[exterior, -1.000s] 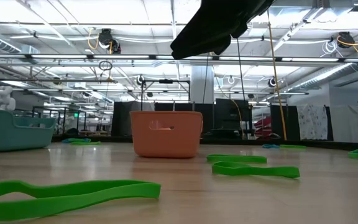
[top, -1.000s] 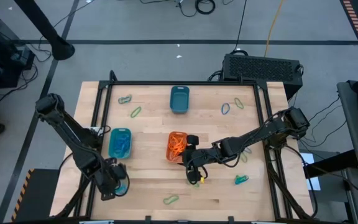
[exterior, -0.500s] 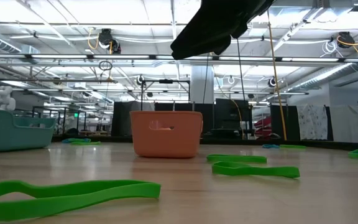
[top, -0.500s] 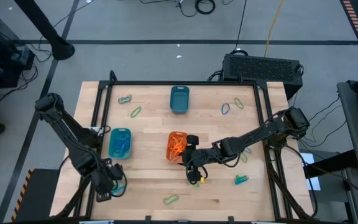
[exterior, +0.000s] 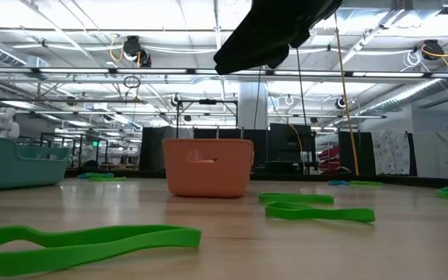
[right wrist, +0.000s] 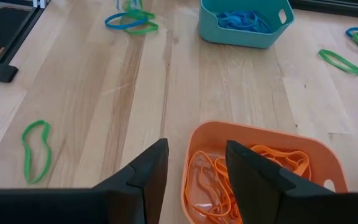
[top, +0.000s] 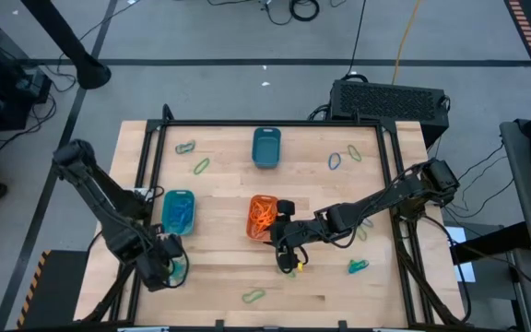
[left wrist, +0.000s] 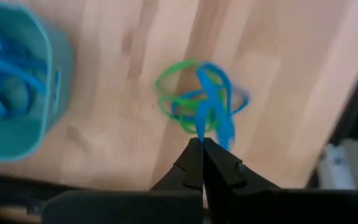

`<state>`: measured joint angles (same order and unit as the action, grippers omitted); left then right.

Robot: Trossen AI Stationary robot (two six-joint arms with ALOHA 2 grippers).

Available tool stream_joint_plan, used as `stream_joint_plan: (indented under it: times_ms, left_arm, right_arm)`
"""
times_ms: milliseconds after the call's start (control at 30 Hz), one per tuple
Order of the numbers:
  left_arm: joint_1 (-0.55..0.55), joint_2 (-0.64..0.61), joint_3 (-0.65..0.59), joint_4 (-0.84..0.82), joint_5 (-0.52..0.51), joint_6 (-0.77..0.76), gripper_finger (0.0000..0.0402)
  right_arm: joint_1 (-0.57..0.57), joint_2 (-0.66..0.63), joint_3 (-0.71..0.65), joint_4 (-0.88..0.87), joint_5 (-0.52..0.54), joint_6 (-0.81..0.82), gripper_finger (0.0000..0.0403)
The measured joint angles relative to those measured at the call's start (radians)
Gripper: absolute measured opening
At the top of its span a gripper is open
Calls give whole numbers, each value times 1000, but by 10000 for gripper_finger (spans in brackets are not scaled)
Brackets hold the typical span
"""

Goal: Sort rubber bands into baskets
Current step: Put the blue rubber band into the green bin

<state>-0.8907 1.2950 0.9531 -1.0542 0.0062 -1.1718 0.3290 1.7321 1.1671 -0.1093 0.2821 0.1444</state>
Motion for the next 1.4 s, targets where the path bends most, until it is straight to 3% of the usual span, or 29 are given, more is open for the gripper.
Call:
stream_joint_plan:
  times_ms: [267,433,600,833,1067,1400]
  left_arm:
    - [3,116,-80,73,155,-1,0]
    - [3,176,-95,131,192,28,0]
    - [13,207,-95,65,303,25,0]
    - [14,207,-95,-23,348,1,0]
    - [14,207,-14,-40,348,18,0]
    - [14,206,209,-144,146,55,0]
  right_arm:
    - [0,0,0,0,0,0,153]
    - [0,0,0,0,0,0,153]
    - [0,0,0,0,0,0,153]
    - [0,0,0,0,0,0,153]
    - [0,0,0,0,0,0,153]
    - [0,0,0,0,0,0,153]
